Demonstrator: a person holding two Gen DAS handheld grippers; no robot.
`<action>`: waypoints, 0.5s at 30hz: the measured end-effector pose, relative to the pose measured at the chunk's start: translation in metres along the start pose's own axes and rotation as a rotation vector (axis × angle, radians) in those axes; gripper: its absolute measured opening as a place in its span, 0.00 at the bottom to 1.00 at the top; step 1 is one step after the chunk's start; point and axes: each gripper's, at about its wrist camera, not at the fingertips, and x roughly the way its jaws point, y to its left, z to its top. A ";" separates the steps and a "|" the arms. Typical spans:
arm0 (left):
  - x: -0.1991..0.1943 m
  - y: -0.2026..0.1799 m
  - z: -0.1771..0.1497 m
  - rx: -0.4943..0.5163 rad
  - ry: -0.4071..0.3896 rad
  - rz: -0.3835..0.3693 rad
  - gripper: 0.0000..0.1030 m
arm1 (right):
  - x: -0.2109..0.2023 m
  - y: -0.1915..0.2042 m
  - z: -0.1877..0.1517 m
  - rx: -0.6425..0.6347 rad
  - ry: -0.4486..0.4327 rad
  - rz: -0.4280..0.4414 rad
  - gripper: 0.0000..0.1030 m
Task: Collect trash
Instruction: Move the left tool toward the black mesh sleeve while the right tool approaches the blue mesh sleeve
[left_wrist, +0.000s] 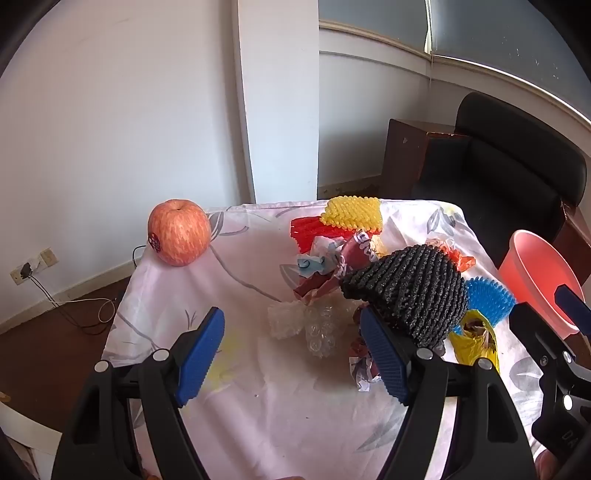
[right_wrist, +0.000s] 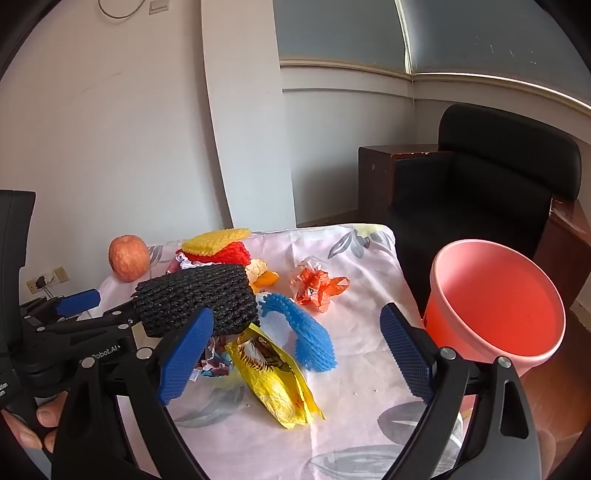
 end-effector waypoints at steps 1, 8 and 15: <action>0.000 0.000 0.000 -0.001 0.001 0.000 0.73 | 0.000 0.000 0.000 0.001 0.000 0.001 0.90; 0.000 0.000 0.000 -0.004 0.003 -0.003 0.73 | 0.001 -0.001 -0.001 0.001 0.001 0.001 0.90; 0.000 0.000 -0.009 -0.008 -0.005 -0.011 0.73 | 0.001 0.000 0.002 0.003 0.000 -0.002 0.90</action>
